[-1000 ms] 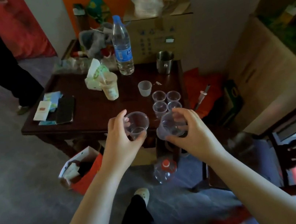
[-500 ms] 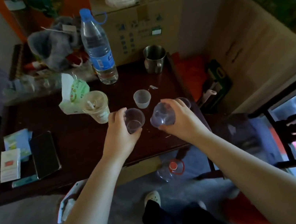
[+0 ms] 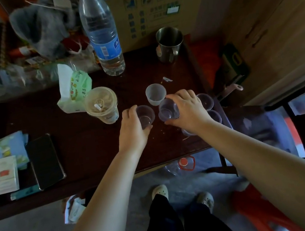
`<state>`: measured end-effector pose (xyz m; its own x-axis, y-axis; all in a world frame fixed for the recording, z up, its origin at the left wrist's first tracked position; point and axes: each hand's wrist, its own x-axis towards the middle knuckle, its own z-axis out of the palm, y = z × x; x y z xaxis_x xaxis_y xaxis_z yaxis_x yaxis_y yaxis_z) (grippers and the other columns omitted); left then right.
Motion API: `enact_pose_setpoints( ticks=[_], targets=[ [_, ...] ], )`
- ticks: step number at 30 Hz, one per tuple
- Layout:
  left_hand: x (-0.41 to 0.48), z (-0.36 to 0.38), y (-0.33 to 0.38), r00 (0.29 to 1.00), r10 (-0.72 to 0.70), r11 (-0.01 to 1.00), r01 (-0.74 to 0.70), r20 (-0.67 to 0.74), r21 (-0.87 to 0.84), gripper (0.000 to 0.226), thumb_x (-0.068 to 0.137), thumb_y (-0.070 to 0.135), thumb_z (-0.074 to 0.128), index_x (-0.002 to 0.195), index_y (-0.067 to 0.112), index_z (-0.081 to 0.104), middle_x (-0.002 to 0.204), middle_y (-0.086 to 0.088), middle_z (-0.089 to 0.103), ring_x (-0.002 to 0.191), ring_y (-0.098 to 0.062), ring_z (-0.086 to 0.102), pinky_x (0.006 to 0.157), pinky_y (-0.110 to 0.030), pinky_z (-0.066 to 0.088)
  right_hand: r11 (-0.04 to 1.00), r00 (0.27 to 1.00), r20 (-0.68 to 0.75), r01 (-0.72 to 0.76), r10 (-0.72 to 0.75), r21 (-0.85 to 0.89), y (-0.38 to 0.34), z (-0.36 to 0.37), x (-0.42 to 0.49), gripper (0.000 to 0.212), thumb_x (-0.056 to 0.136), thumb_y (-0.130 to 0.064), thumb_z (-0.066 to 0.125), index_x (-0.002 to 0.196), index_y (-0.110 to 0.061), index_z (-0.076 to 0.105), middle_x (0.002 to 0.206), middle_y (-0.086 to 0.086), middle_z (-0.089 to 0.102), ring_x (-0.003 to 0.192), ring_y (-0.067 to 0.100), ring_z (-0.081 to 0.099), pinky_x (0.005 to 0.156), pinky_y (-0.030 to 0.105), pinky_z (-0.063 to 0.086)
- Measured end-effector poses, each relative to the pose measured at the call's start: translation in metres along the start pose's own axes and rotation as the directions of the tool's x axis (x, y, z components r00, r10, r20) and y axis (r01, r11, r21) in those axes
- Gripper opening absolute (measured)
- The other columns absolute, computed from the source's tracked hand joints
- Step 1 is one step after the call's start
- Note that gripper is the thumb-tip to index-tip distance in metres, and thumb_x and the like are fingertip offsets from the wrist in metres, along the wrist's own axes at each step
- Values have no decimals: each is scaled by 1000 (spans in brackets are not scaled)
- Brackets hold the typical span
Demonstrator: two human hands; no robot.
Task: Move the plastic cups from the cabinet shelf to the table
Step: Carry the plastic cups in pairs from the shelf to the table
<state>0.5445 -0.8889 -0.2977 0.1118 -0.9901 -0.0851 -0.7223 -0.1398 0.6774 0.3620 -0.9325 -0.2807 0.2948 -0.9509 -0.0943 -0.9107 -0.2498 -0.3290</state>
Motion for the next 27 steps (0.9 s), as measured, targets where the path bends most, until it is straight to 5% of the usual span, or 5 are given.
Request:
enact_pose_setpoints(
  ticks=[27],
  targets=[
    [15,28,-22,997,-36,999,36,72,1,77,71,16,79,135,9,36,133,-11,41,116,-25,51,81,-25,41,998,997,70,11,-8,-54,10,33,19,87,69,-42,78,143,-21,35,132,2,44,124,23,35,106,41,29]
  ],
)
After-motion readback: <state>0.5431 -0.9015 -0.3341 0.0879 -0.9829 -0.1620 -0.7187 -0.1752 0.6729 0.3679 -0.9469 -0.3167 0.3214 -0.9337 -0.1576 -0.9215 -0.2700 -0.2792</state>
